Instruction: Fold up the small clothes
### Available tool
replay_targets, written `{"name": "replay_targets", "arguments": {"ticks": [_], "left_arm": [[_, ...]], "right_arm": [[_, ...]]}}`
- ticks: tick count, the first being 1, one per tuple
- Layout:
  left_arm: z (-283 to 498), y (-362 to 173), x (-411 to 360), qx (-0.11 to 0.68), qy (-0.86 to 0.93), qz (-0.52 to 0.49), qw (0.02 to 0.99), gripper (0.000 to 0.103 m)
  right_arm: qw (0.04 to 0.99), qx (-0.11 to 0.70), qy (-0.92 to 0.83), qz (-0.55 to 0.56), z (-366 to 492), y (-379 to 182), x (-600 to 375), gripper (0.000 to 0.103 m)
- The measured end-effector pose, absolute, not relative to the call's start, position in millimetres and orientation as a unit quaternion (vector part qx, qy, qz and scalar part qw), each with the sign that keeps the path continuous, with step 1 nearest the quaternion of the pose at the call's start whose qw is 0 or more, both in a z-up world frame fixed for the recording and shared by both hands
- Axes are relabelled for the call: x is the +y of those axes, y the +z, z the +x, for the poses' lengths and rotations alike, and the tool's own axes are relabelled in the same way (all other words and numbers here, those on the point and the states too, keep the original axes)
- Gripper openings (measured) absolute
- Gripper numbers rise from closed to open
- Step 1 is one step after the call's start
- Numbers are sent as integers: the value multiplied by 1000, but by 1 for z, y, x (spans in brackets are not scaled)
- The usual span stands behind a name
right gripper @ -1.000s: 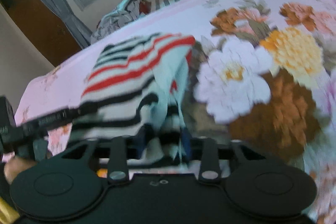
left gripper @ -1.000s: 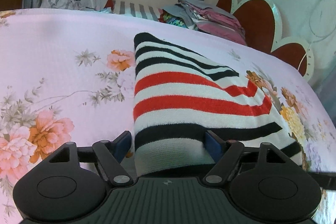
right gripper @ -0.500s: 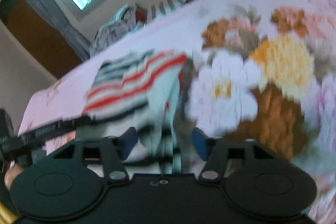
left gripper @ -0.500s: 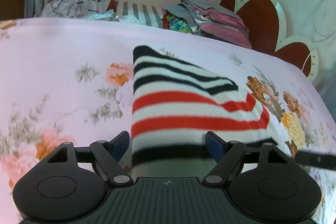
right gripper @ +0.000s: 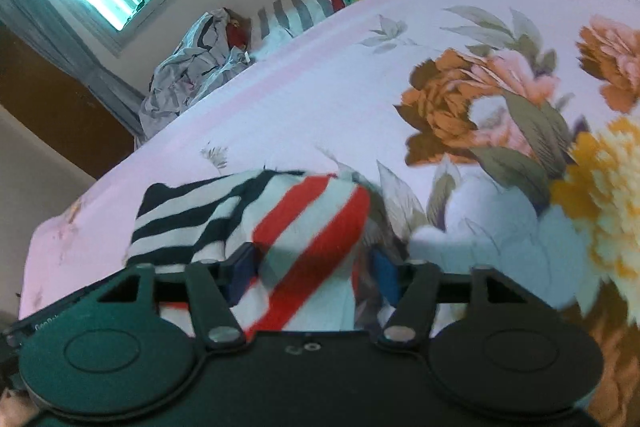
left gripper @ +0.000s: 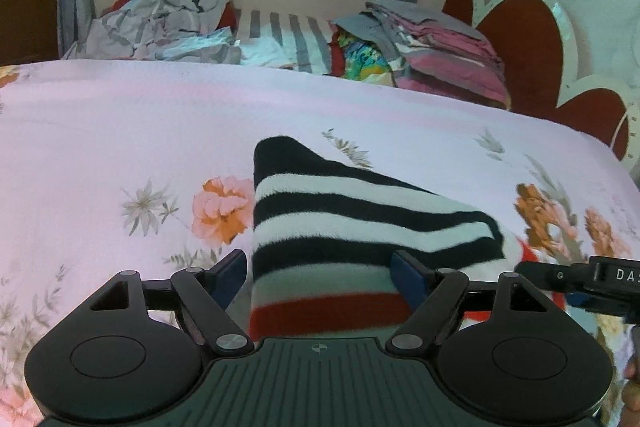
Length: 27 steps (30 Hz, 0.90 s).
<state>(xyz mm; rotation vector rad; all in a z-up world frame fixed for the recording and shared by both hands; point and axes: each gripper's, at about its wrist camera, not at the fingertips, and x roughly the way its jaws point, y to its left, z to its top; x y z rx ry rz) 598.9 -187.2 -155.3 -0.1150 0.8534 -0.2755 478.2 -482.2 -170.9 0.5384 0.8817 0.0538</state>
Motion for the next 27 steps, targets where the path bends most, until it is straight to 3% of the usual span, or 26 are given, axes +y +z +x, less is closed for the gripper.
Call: {"name": "replay_targets", "arguments": {"ticks": [3, 6, 12, 27], "left_arm": [[608, -165, -188, 416, -125, -57, 899, 78], [614, -174, -184, 420, -115, -68, 898, 78], [617, -186, -183, 425, -118, -77, 894, 78], [533, -158, -141, 407, -150, -81, 897, 78]], "right_arm": [[893, 404, 34, 196, 483, -165, -466, 29], [921, 368, 33, 121, 482, -157, -452, 20], [909, 398, 12, 126, 490, -180, -465, 26], [914, 375, 43, 147, 385, -134, -452, 36]]}}
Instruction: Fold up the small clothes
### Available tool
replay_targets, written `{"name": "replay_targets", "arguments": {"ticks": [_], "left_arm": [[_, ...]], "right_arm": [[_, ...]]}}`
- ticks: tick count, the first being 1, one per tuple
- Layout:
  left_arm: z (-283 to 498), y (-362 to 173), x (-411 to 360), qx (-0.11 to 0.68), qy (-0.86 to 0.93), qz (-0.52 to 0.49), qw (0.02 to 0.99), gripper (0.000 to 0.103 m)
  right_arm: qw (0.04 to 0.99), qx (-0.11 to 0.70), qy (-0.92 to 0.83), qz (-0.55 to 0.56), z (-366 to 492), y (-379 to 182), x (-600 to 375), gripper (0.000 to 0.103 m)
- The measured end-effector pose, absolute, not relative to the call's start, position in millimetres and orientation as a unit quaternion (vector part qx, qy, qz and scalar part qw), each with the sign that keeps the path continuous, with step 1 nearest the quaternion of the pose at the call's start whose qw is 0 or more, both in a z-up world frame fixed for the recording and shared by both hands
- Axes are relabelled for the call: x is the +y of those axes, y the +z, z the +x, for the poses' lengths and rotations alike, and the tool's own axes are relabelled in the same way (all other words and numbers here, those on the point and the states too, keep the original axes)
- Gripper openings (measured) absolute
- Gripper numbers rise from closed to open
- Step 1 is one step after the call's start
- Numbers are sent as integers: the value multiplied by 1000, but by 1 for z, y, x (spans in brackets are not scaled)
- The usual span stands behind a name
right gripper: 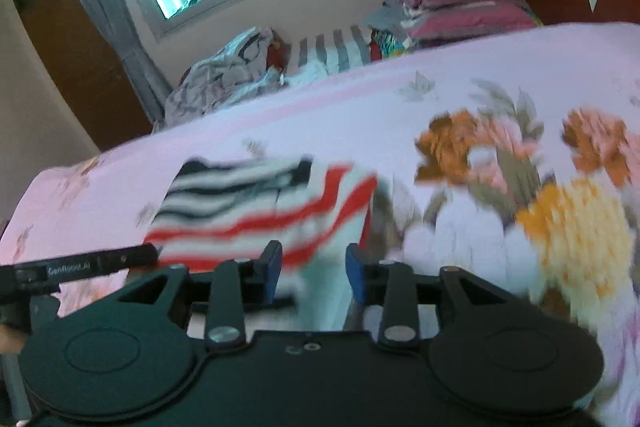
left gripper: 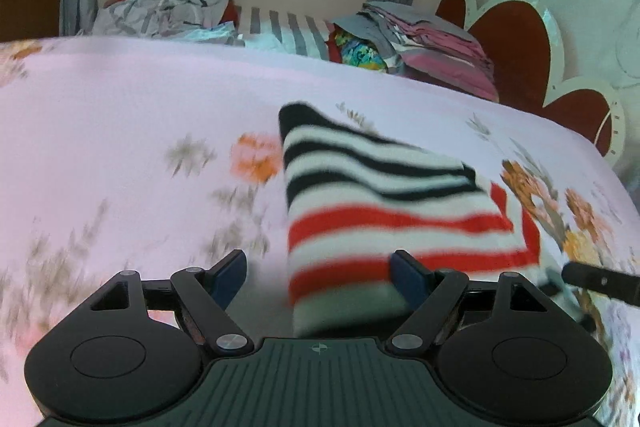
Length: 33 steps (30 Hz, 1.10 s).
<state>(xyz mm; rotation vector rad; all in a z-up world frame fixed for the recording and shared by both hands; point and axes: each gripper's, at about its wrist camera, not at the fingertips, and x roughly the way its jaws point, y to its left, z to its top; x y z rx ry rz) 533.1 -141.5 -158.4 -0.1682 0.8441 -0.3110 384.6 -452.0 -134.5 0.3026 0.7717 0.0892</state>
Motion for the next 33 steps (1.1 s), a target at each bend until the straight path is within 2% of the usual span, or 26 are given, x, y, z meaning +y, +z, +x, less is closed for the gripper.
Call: {"name": "replay_targets", "arguments": {"ticks": [9, 13, 16, 20, 22, 24, 28, 33], "left_arm": [[522, -173, -126, 410, -163, -91, 893, 79], [524, -176, -127, 409, -174, -83, 892, 79], [524, -173, -125, 410, -182, -80, 890, 79], [526, -166, -114, 422, -190, -98, 881, 79], [527, -165, -111, 429, -194, -106, 876, 80], [529, -165, -112, 438, -197, -115, 870, 87], [534, -165, -121, 448, -203, -129, 861, 93], [540, -176, -139, 463, -212, -119, 852, 93]], "right_arm": [[895, 402, -17, 193, 331, -165, -447, 34], [889, 407, -40, 205, 332, -179, -448, 37], [871, 415, -51, 257, 332, -184, -458, 42], [866, 429, -55, 252, 327, -171, -453, 49], [869, 417, -48, 261, 327, -158, -453, 59], [876, 406, -38, 258, 333, -147, -452, 72], [882, 406, -18, 239, 363, -141, -454, 79], [863, 425, 10, 273, 401, -169, -470, 83]]}}
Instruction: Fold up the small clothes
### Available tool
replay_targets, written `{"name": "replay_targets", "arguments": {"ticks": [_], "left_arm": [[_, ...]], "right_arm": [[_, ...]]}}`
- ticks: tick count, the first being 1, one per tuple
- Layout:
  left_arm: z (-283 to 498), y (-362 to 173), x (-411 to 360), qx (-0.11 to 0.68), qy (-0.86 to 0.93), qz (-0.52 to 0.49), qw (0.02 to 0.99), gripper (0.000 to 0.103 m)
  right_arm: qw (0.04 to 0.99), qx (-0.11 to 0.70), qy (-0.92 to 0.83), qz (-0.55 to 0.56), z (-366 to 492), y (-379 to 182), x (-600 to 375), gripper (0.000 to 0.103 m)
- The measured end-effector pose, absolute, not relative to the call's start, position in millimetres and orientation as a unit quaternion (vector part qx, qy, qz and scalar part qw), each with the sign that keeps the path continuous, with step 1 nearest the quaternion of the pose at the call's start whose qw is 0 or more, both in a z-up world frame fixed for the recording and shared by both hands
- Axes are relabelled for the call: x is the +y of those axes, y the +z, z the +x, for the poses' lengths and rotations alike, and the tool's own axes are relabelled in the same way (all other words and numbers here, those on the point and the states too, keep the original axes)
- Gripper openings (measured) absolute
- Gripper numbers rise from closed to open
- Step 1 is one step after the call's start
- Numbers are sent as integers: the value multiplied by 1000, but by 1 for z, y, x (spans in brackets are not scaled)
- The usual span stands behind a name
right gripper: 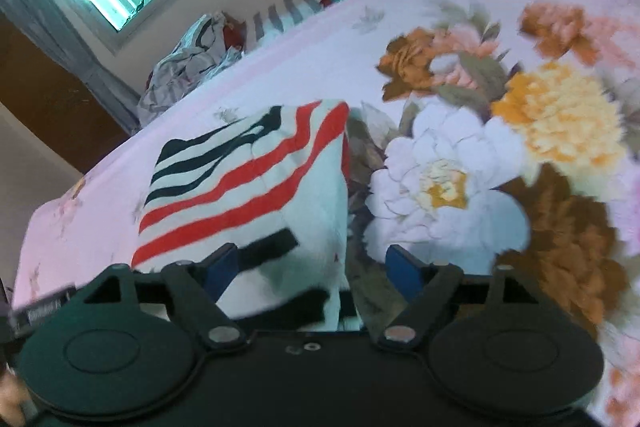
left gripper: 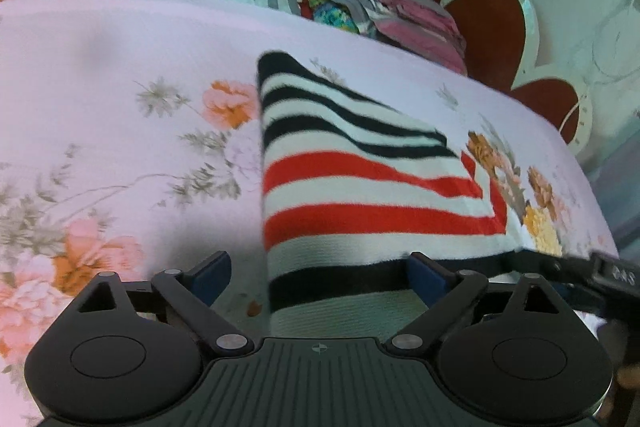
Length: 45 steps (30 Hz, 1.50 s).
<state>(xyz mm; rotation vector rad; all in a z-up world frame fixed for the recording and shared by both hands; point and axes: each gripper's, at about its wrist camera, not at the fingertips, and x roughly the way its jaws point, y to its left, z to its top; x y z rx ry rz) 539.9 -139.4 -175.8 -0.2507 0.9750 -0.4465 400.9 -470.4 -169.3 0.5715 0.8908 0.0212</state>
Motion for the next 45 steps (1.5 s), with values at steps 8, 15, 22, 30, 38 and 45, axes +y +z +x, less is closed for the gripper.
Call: {"name": "replay_targets", "arguments": {"ticks": [8, 15, 22, 30, 38, 45], "left_arm": [[551, -192, -165, 473, -234, -129, 839, 94], [551, -190, -167, 470, -234, -131, 841, 76], [545, -168, -163, 447, -244, -115, 853, 53], [533, -134, -138, 420, -260, -116, 861, 50], [527, -106, -40, 389, -250, -126, 878, 50], [537, -106, 78, 381, -245, -129, 882, 50]], "right_arm": [[847, 426, 84, 307, 431, -199, -471, 88], [847, 430, 98, 297, 436, -199, -465, 45], [858, 407, 109, 293, 429, -183, -458, 34], [865, 384, 129, 298, 427, -153, -430, 33], [871, 361, 155, 296, 431, -125, -347, 33], [871, 356, 158, 299, 438, -123, -230, 33]]}}
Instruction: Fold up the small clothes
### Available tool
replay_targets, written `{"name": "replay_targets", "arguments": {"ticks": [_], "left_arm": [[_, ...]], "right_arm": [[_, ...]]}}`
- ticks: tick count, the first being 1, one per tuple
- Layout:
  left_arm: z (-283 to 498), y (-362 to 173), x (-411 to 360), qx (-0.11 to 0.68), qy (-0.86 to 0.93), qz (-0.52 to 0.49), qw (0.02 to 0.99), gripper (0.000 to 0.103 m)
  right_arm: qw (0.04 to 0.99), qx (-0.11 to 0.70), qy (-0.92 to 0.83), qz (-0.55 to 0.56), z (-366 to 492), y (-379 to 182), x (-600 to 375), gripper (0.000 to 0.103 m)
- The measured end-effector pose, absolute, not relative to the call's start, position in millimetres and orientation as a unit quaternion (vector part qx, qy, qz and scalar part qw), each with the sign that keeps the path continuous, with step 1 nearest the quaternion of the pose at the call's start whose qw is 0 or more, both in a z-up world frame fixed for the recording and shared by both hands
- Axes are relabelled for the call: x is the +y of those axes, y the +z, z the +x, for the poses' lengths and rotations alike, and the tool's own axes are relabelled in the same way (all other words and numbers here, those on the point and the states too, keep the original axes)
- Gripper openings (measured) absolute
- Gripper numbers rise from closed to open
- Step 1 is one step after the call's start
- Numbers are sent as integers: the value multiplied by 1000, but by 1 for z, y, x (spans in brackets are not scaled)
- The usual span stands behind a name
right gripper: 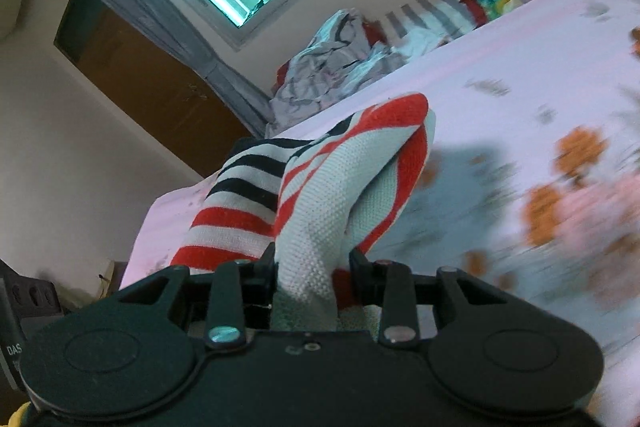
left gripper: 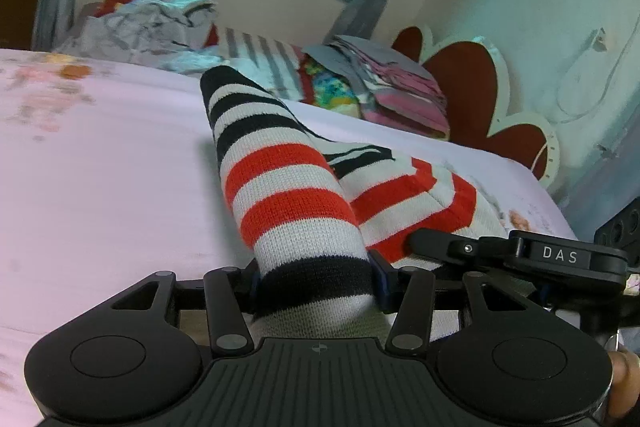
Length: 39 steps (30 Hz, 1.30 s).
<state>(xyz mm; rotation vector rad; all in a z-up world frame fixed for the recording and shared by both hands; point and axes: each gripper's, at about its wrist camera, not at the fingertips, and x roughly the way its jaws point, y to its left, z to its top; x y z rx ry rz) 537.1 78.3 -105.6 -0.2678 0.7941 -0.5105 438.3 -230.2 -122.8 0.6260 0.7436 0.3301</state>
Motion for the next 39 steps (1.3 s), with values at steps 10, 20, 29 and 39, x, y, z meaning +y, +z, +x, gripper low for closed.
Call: {"name": "replay_targets", "arguments": {"ticks": [10, 20, 29, 39], "left_arm": [[571, -135, 202, 386, -207, -126, 890, 50], [578, -201, 250, 400, -184, -150, 885, 55], [581, -201, 251, 405, -170, -143, 887, 60], [574, -189, 253, 398, -154, -133, 895, 60]], "right_arm": [[860, 375, 178, 298, 473, -157, -95, 33], [858, 409, 161, 266, 499, -188, -63, 34], [864, 402, 118, 280, 496, -181, -73, 57], [876, 403, 90, 249, 530, -184, -63, 34]]}}
